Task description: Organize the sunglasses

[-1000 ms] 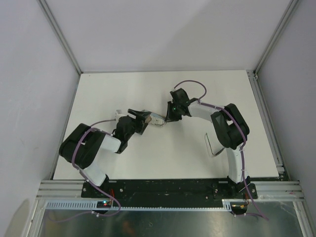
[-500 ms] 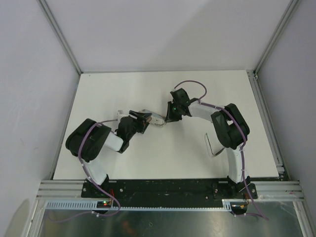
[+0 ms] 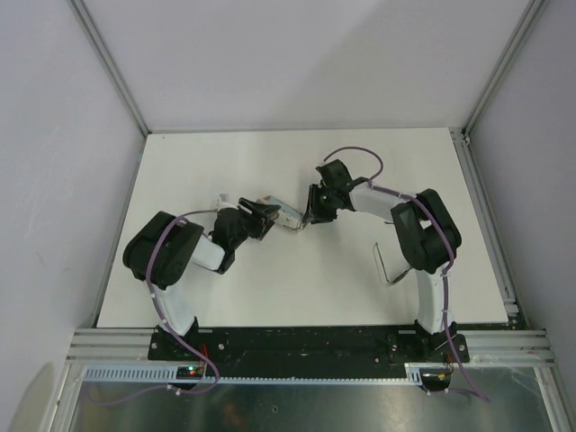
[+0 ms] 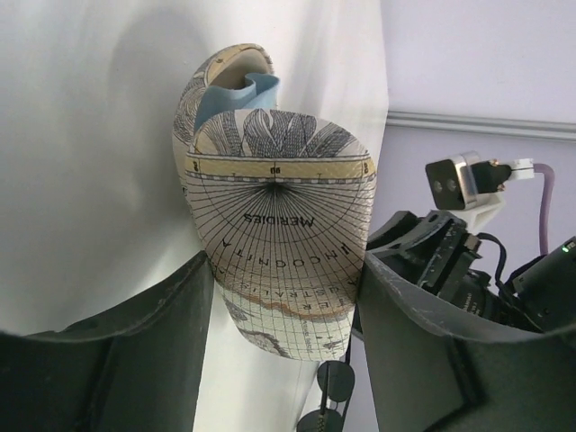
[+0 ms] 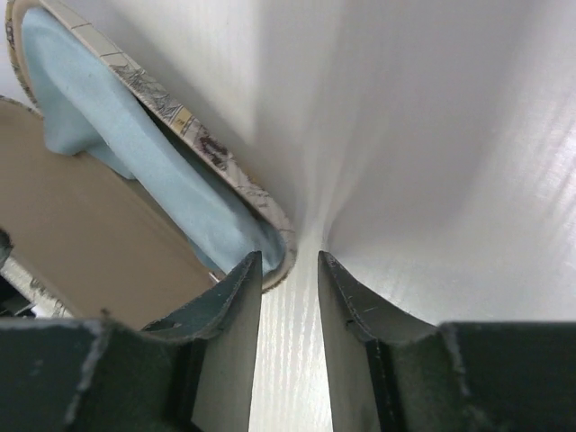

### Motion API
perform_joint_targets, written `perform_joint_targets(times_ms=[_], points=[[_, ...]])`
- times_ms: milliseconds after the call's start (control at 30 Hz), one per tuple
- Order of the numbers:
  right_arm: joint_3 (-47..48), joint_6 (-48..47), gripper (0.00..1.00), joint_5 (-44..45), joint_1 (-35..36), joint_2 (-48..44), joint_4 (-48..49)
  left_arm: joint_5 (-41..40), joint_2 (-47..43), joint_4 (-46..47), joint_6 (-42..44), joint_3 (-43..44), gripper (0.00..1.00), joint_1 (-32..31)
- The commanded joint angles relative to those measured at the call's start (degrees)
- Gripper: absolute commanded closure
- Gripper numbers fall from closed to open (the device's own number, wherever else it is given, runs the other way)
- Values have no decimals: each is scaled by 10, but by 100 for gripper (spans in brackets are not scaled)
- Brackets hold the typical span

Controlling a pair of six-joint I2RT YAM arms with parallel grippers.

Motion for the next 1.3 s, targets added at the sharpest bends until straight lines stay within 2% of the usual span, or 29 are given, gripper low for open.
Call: perform_joint_targets(times_ms=[0, 300, 500, 567, 667, 733, 933, 1100, 1267], points=[[-3, -9, 63, -22, -20, -51, -16, 69, 17, 34, 21, 17, 46, 17], [-35, -42, 58, -4, -48, -120, -57, 165, 30, 6, 54, 27, 49, 58], [-88, -61, 55, 95, -71, -219, -129, 246, 12, -155, 159, 76, 48, 82], [-113, -59, 47, 144, -76, -260, -150, 278, 13, -201, 192, 99, 48, 87], [-151, -57, 23, 227, -82, -335, -176, 314, 16, -277, 245, 131, 48, 89], [-171, -63, 14, 264, -83, -371, -198, 333, 20, -331, 287, 151, 48, 90], [-218, -54, 10, 307, -83, -410, -248, 349, 18, -470, 385, 187, 48, 73], [-244, -20, 4, 327, -75, -432, -275, 361, 12, -483, 398, 177, 48, 54], [-250, -7, 1, 355, -26, -447, -314, 363, 6, -484, 402, 167, 48, 45]])
